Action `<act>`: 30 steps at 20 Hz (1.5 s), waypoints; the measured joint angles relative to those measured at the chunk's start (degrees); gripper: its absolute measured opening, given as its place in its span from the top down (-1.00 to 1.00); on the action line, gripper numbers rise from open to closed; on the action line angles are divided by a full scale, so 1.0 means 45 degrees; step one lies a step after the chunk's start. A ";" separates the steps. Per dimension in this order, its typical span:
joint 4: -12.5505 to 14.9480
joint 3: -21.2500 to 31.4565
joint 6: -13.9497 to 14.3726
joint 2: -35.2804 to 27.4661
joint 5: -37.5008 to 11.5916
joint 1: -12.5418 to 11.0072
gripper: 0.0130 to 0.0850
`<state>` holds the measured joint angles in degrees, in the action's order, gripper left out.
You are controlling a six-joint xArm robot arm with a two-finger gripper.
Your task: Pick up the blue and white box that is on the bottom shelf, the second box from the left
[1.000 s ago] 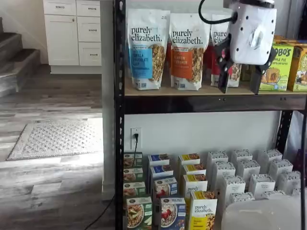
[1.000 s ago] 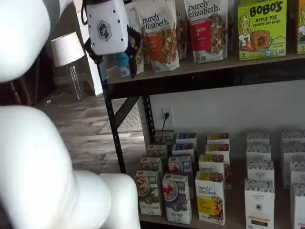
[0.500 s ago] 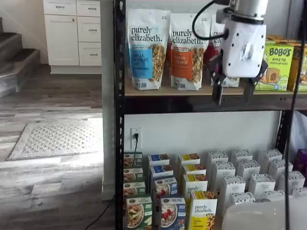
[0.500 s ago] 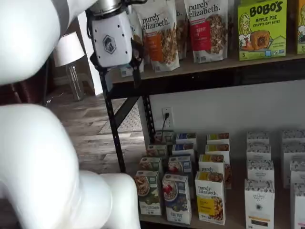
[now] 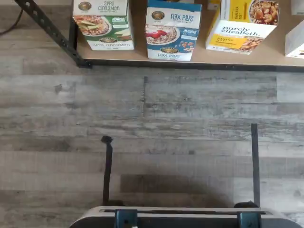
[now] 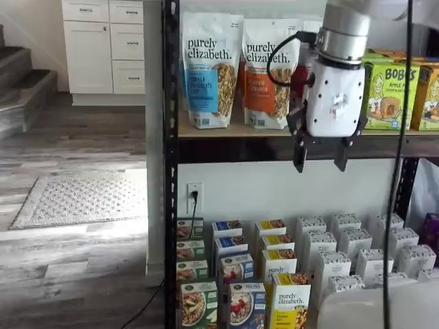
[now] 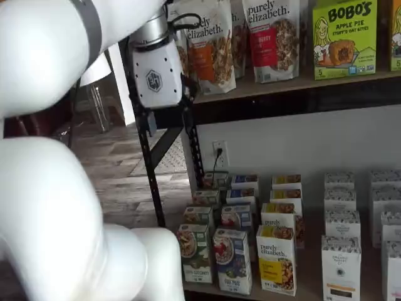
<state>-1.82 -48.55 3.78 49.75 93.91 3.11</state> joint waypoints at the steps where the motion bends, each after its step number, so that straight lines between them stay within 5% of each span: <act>1: 0.0042 0.0120 0.0029 -0.0028 -0.0148 0.0037 -1.00; 23: 0.0176 0.2755 0.1042 -0.0677 -0.4203 0.1104 -1.00; 30: -0.0116 0.3542 0.0825 -0.1127 -0.5662 0.1002 -1.00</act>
<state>-2.35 -32.61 7.49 44.68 68.43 7.62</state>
